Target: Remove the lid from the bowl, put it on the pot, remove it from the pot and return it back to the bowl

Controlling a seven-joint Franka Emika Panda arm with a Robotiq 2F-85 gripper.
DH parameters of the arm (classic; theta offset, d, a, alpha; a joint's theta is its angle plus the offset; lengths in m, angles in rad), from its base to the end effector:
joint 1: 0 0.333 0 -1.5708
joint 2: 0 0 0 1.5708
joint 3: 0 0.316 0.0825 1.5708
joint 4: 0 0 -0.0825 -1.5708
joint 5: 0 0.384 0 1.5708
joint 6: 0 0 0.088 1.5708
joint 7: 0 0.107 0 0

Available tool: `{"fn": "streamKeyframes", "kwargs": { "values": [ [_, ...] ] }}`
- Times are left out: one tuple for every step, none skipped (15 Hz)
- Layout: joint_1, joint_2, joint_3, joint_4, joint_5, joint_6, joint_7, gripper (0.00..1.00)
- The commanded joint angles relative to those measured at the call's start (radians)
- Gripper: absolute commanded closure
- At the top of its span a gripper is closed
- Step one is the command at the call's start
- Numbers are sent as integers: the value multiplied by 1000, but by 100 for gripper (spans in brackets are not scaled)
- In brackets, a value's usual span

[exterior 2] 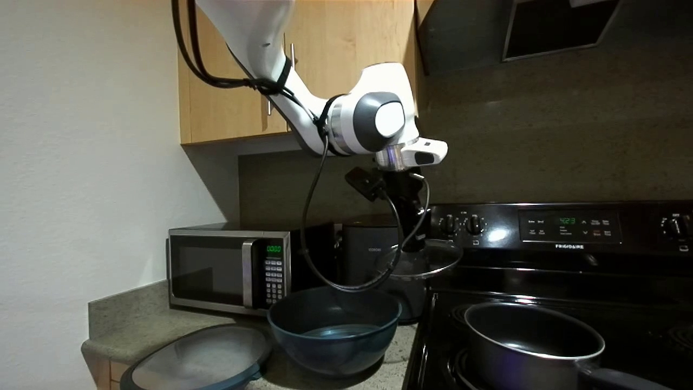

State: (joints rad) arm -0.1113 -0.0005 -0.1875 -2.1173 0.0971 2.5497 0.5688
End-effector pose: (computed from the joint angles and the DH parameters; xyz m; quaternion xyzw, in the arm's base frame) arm 0.5521 -0.1714 0.4599 -0.8711 0.4405 -0.2078 0.0637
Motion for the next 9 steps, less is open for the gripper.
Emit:
{"fn": "streamKeyframes", "kwargs": {
  "values": [
    [-15,1,15,1,2,-1,-3,78],
    [-20,2,10,11,10,1,1,78],
    [-30,2,0,23,23,2,19,78],
    [-43,-1,-11,34,44,-6,41,78],
    [-57,-4,-24,43,68,-10,59,78],
    [-72,-8,-37,50,91,-22,65,78],
    [-87,-6,-48,58,113,-21,75,78],
    [-102,0,-61,66,137,-22,85,78],
    [-116,10,-72,75,163,-23,95,78]
  ]
}}
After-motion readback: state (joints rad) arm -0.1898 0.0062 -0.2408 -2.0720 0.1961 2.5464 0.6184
